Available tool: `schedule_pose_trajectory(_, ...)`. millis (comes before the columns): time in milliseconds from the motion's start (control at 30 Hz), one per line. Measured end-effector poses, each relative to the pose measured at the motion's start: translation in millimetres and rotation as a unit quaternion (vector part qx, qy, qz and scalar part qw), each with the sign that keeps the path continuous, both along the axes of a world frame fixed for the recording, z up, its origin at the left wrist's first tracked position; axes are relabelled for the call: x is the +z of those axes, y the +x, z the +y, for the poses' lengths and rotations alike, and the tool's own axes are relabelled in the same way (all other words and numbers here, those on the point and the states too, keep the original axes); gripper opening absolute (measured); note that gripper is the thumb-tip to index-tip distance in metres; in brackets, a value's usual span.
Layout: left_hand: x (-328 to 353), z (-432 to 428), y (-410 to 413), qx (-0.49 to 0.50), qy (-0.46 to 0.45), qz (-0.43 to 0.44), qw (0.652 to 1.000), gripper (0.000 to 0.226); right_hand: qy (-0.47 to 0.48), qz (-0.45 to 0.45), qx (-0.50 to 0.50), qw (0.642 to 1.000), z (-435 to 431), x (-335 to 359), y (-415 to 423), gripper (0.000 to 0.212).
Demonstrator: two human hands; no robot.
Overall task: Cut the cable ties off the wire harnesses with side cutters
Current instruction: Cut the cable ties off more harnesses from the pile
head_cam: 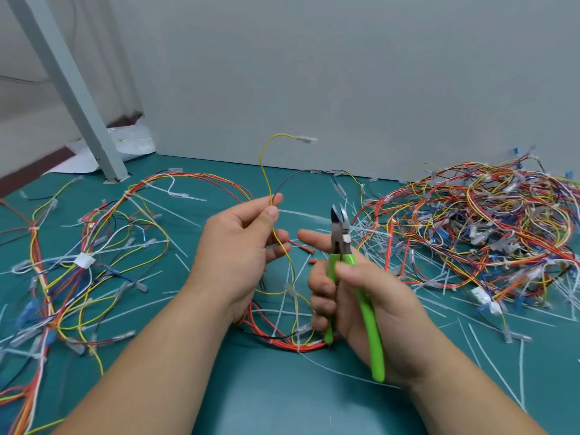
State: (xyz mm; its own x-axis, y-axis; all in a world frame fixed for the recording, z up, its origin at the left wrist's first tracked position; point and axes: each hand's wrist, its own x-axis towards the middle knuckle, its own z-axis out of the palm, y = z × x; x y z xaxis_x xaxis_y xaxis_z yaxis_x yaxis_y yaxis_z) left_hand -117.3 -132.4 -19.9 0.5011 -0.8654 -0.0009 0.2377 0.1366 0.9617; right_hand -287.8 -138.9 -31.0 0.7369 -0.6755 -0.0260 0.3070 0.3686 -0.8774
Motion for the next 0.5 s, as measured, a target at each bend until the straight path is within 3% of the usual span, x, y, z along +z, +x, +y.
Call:
schedule_pose_trajectory(67, -0.7, -0.6, 0.4, 0.015, -0.004, 0.007, 1.0, 0.014, 0.035, -0.03, 0.043, 0.998, 0.9, 2.7, -4.3, 0.083)
schedule_pose_trajectory(133, -1.1, -0.1, 1.1, 0.016, 0.003, 0.013, 1.0, 0.01, 0.035, -0.037, 0.055, 0.997, 1.8, 4.6, -6.2, 0.086)
schedule_pose_trajectory(300, 2.1, 2.5, 0.8, 0.001, 0.027, 0.047, 0.999, 0.006, -0.045, 0.08, -0.048, 0.995, -1.3, 0.7, -2.1, 0.06)
schedule_pose_trajectory(500, 5.3, 3.4, 1.6, 0.006, 0.025, 0.07, 0.997, 0.008, -0.058, 0.08, -0.022, 0.995, 1.3, 1.6, -0.7, 0.045)
